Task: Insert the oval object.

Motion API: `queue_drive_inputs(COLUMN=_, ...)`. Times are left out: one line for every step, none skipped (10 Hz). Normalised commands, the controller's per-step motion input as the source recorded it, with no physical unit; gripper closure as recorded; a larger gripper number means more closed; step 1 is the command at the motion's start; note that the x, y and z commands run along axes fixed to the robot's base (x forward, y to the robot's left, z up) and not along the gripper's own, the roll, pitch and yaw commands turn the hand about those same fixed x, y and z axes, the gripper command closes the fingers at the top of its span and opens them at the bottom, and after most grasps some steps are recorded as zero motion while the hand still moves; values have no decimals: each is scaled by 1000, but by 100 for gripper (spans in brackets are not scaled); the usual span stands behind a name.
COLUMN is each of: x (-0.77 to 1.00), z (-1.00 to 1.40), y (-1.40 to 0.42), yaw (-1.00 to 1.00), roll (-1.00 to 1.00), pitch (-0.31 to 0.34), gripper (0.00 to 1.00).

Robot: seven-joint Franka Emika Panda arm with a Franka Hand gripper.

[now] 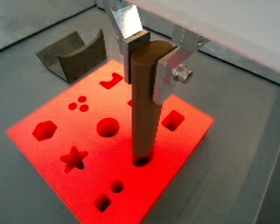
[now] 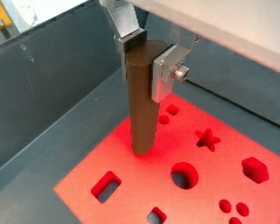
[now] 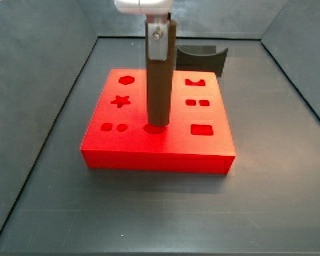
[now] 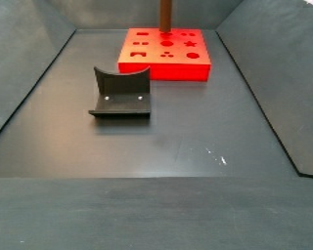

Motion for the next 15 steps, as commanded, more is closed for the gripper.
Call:
queue_drive_inputs(x=0, z=-143, y=-37, yaw=3, roll=0, pitch=0, gripper=100)
queue_drive_inputs(x=0, z=-149, y=-91, yaw=0, roll=0, pitch=0, gripper=100)
queue_drive_inputs(x=0, z=-177, y=0, yaw=0, roll=0, pitch=0, gripper=100)
queue_drive_inputs(x=0, z=-229, y=0, yaw=0, roll=6, pitch=0, gripper=100)
queue_drive_inputs(x=0, z=-277, y=0, yaw=0, roll=14, pitch=0, gripper=100)
queue_drive_inputs(x=20, z=-346, y=0, yaw=74, roll=63, pitch=0, gripper=100)
queue_drive_inputs(x=51, z=-417, y=0, yaw=74, roll=57, pitch=0, gripper=100)
queue_drive_inputs(x=46, z=-509, y=0, yaw=60, roll=27, pitch=0, gripper=100)
queue_drive_inputs(x=69, z=-586, y=0, yaw=34, roll=4, pitch=0, gripper=100)
queue_drive_inputs(x=83, z=-617, y=0, yaw=9, roll=0, pitch=-7, gripper=100)
queue_drive_inputs(x=51, z=-691, y=0, yaw=3, roll=0, pitch=-30, gripper=100)
queue_drive_inputs(x=0, z=-686, y=0, yaw=20, roll=0, pitch=-39, gripper=100)
queue_drive_inputs(x=0, z=-654, y=0, yaw=46, roll=16, pitch=-50, gripper=100)
queue_drive_inputs(x=-49, z=-594, y=0, yaw=69, roll=93, pitch=-83, gripper=100)
queue_drive_inputs(x=-163, z=-654, y=-11, yaw=66, roll=141, pitch=-140, gripper=100)
